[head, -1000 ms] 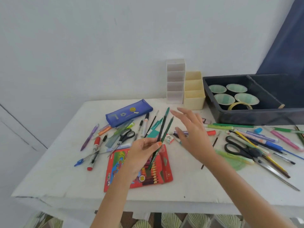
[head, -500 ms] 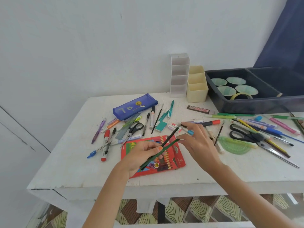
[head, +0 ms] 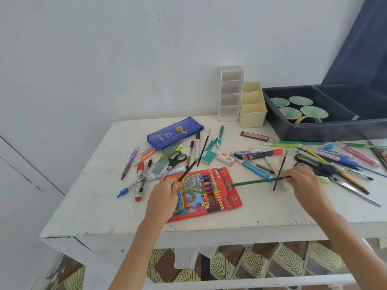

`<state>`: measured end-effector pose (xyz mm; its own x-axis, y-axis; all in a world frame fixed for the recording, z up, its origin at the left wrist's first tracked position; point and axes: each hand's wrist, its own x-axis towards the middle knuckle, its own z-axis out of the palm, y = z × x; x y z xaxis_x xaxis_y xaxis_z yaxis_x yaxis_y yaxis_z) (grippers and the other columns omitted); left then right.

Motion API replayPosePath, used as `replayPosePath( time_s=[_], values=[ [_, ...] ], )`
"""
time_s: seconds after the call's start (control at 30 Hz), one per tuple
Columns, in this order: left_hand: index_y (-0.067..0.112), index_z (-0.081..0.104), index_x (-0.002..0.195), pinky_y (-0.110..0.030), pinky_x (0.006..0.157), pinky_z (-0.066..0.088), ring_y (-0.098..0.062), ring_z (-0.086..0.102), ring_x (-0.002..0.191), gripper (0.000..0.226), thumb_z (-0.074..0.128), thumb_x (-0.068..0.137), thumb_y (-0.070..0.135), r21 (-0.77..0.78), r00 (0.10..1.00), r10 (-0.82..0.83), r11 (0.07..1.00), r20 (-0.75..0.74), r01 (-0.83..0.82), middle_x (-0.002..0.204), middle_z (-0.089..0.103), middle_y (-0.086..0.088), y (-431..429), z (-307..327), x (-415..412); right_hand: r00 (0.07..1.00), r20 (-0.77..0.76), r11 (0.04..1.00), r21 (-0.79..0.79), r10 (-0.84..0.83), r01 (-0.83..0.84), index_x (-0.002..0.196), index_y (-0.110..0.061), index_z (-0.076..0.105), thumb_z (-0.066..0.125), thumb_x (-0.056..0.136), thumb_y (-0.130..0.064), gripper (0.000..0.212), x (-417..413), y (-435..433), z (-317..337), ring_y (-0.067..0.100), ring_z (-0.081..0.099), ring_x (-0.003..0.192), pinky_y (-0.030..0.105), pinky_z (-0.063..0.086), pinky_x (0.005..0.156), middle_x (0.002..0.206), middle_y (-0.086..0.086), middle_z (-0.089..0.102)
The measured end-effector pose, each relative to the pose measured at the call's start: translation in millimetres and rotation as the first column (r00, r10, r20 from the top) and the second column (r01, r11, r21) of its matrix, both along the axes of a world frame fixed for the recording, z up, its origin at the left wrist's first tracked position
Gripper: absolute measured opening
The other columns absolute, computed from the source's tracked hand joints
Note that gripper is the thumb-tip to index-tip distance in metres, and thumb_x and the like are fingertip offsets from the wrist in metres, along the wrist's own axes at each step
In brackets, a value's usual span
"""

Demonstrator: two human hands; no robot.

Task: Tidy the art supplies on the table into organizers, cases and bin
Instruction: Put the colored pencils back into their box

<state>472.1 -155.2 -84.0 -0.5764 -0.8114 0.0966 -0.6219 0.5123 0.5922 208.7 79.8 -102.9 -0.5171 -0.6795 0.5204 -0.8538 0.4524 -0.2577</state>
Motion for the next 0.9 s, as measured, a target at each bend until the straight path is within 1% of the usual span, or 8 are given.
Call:
replayPosePath(
  time_s=[0.1, 0.27, 0.33, 0.43, 0.53, 0.67, 0.8, 0.9],
  values=[
    [0.012, 0.059, 0.116, -0.019, 0.07, 0.048, -0.009, 0.058, 0.089, 0.031, 0.039, 0.1, 0.029, 0.015, 0.998, -0.051, 0.999, -0.023, 0.051, 0.108, 0.065, -0.003, 2, -4, -3, 0.997, 0.026, 0.998, 0.017, 0.068, -0.068, 0.083, 0.0, 0.07, 0.071, 0.069, 0.015, 0.02, 11, -7, -3, 0.025, 0.055, 0.072, 0.031, 0.048, 0.063, 0.077, 0.01, 0.064],
    [0.014, 0.054, 0.127, -0.003, 0.05, 0.039, -0.003, 0.054, 0.082, 0.036, 0.039, 0.099, 0.033, 0.048, 0.994, -0.107, 0.993, -0.003, 0.107, 0.114, 0.064, -0.002, 10, -4, -9, 0.979, 0.083, 0.982, 0.01, 0.187, -0.188, 0.08, -0.004, 0.071, 0.072, 0.072, 0.006, 0.013, 38, -37, -11, 0.025, 0.059, 0.074, 0.04, 0.053, 0.067, 0.077, 0.006, 0.064],
    [0.013, 0.054, 0.128, -0.003, 0.051, 0.04, -0.003, 0.054, 0.085, 0.036, 0.04, 0.099, 0.031, 0.049, 0.994, -0.108, 0.993, -0.019, 0.109, 0.116, 0.063, -0.002, 9, -5, -8, 0.974, 0.088, 0.976, 0.04, 0.208, -0.212, 0.079, -0.006, 0.072, 0.075, 0.072, 0.001, 0.011, 51, -50, -14, 0.025, 0.059, 0.07, 0.041, 0.053, 0.064, 0.075, 0.004, 0.062],
    [0.013, 0.054, 0.129, -0.002, 0.058, 0.04, -0.007, 0.058, 0.1, 0.036, 0.041, 0.099, 0.028, 0.079, 0.992, -0.119, 0.989, -0.052, 0.123, 0.119, 0.064, -0.001, 6, -7, -6, 0.962, 0.138, 0.968, 0.047, 0.237, -0.245, 0.078, -0.008, 0.073, 0.075, 0.073, -0.002, 0.008, 73, -67, -14, 0.024, 0.056, 0.067, 0.04, 0.051, 0.06, 0.075, 0.004, 0.06],
    [0.012, 0.056, 0.128, -0.004, 0.063, 0.041, -0.008, 0.058, 0.105, 0.035, 0.043, 0.099, 0.027, 0.101, 0.99, -0.125, 0.986, -0.063, 0.131, 0.12, 0.064, -0.001, 5, -8, -5, 0.954, 0.129, 0.959, 0.057, 0.27, -0.279, 0.072, -0.012, 0.071, 0.075, 0.072, -0.003, 0.01, 90, -78, -11, 0.021, 0.052, 0.07, 0.032, 0.047, 0.061, 0.072, -0.001, 0.06],
    [0.012, 0.057, 0.127, -0.007, 0.069, 0.043, -0.01, 0.058, 0.106, 0.035, 0.043, 0.099, 0.027, 0.102, 0.99, -0.116, 0.987, -0.081, 0.124, 0.121, 0.063, -0.001, 3, -11, -4, 0.878, 0.456, 0.988, -0.022, 0.146, -0.153, 0.074, -0.023, 0.055, 0.067, 0.076, -0.004, 0.023, 93, -86, -15, 0.007, 0.047, 0.078, 0.014, 0.034, 0.066, 0.08, -0.01, 0.053],
    [0.013, 0.057, 0.126, -0.013, 0.077, 0.045, -0.01, 0.058, 0.106, 0.033, 0.043, 0.099, 0.027, 0.119, 0.99, -0.11, 0.986, -0.091, 0.121, 0.12, 0.064, -0.001, 3, -12, -3, 0.81, 0.556, 0.983, -0.111, 0.185, -0.148, 0.076, -0.018, 0.056, 0.073, 0.072, -0.003, 0.023, 89, -81, -15, 0.005, 0.053, 0.069, 0.011, 0.042, 0.06, 0.076, -0.009, 0.059],
    [0.014, 0.058, 0.125, -0.01, 0.073, 0.044, -0.008, 0.057, 0.104, 0.033, 0.043, 0.099, 0.028, 0.099, 0.991, -0.112, 0.988, -0.071, 0.119, 0.122, 0.062, 0.001, 2, -13, -4, 0.773, 0.591, 0.973, -0.151, 0.231, -0.175, 0.081, -0.018, 0.059, 0.075, 0.073, -0.003, 0.023, 85, -80, -10, 0.004, 0.058, 0.071, 0.014, 0.048, 0.062, 0.077, -0.007, 0.064]
  ],
)
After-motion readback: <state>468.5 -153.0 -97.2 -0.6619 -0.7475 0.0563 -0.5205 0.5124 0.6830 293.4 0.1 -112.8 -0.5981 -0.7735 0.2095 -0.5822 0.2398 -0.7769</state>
